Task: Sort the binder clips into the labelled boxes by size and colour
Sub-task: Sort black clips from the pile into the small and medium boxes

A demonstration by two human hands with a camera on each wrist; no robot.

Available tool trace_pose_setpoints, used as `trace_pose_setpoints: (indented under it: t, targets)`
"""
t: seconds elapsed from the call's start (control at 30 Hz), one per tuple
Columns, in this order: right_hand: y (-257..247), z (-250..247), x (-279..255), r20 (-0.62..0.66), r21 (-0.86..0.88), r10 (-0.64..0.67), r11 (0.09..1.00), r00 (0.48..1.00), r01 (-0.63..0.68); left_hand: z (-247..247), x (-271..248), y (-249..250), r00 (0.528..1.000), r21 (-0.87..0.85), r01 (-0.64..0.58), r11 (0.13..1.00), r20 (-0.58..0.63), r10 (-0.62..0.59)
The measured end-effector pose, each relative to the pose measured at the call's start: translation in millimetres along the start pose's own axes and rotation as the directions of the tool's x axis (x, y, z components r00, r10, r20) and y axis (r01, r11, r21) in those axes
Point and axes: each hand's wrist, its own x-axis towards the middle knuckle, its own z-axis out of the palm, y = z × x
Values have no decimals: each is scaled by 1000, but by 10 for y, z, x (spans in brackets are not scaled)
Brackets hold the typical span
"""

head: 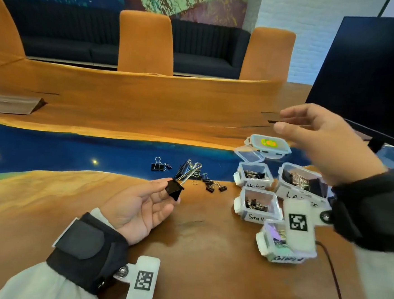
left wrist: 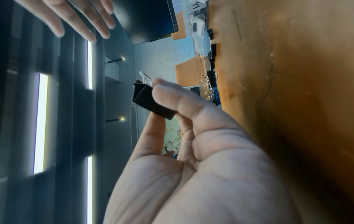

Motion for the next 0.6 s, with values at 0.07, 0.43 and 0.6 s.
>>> trace_pose_setpoints:
  t: [0.07,0.43,0.6]
  targets:
    - [187,-181,194,1,-139,66,988,998,-65,-17,0,0,1000,-17,-4,1000,-8,4]
    - [1282,-407,382,273,-687,511,697,815,-207,-24,1,-7,1000,-51,11,999,-1,-11]
    - [1408,-412,408,256,-638,474,738,843,-221,-48,8,-10,1000,-68,21,997,-9,-21]
